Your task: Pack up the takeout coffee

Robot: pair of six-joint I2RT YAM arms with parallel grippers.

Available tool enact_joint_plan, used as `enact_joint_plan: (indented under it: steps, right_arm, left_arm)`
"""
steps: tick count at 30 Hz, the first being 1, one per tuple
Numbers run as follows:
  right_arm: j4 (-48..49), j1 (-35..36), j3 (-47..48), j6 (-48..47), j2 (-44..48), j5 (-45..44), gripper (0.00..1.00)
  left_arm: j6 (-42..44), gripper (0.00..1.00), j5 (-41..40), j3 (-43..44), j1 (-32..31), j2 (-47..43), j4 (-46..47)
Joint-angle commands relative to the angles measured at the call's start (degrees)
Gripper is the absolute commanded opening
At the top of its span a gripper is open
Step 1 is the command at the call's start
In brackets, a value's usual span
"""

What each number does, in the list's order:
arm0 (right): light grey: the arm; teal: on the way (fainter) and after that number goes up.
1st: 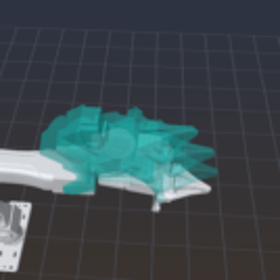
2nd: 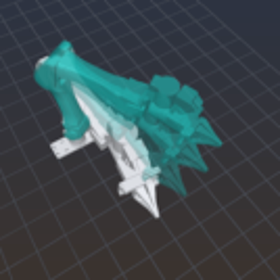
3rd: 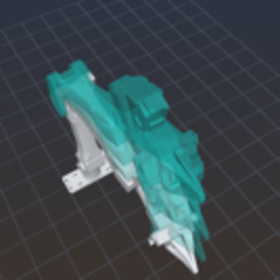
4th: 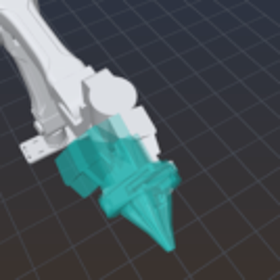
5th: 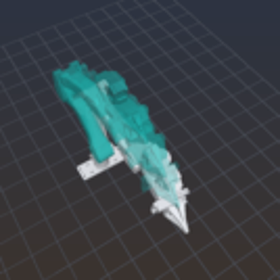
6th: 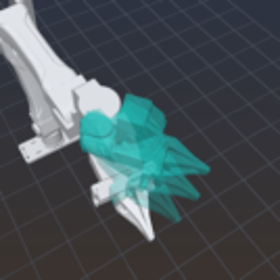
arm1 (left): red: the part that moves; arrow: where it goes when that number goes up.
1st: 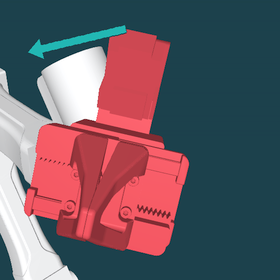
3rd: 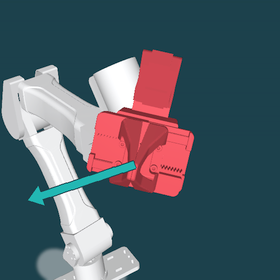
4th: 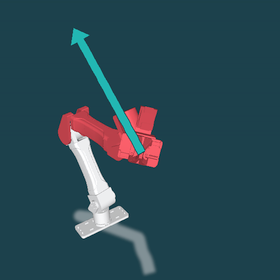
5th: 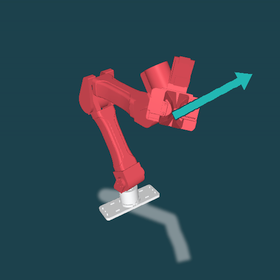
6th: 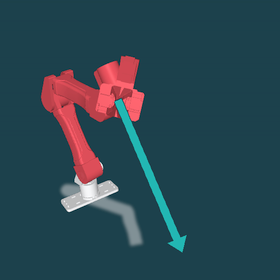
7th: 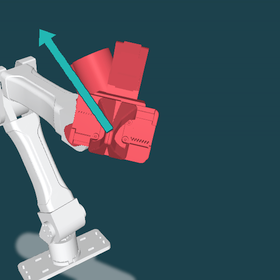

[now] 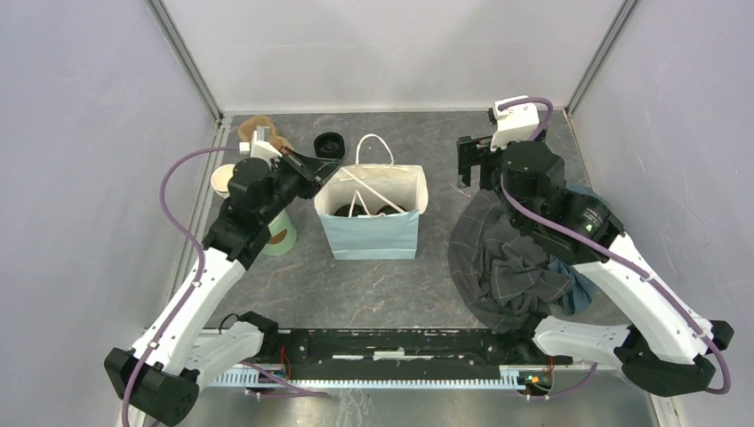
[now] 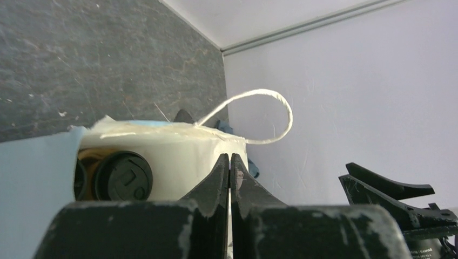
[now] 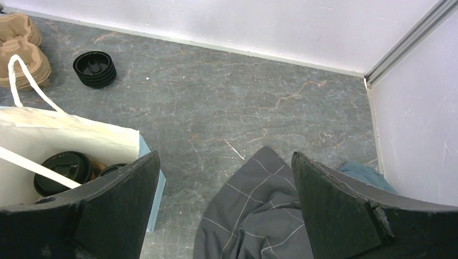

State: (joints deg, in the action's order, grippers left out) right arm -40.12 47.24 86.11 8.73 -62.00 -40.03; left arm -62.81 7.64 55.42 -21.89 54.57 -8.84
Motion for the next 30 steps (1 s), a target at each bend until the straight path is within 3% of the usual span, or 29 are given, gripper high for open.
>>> enact_joint_plan:
  steps: [1,8,11,12,16,21,25,30]
  right_arm:
    - [0.7,-0.1,-0.3,1.2,-0.3,-0.2,0.98]
    - [0.7,-0.1,0.0,1.2,-0.6,0.6,0.98]
    - [0.9,-0.2,-0.1,1.1,-0.6,0.7,0.98]
    - [0.8,-0.1,0.0,1.2,-0.7,0.7,0.98]
    - [1.3,-0.1,-0.9,1.3,-0.3,0.5,0.98]
    - [1.9,-0.1,-1.8,1.2,-0.5,1.4,0.98]
    - [2.2,-0.2,-1.5,0.6,-0.8,1.7,0.98]
    - [2.3,-0.2,-1.7,0.2,-1.0,2.1,0.98]
  left_arm:
    - [-6.4,0.02,-4.7,-2.9,-3.4,-1.4,6.8]
    - [-7.4,0.02,-7.5,-4.6,-6.3,-1.6,6.6]
    - [-6.2,0.26,-5.9,-3.1,-6.1,-1.1,-0.9]
    - [-3.2,0.42,-5.4,-0.2,-5.9,-0.7,-6.0]
    - [9.8,0.71,-4.2,8.9,-5.4,1.2,-21.2]
    - [22.7,0.79,-9.1,21.3,-5.3,5.2,-38.6]
    - [30.0,0.79,-22.4,30.1,-5.2,7.8,-49.6]
    - [31.7,0.77,-38.4,35.3,-2.7,14.0,-62.9]
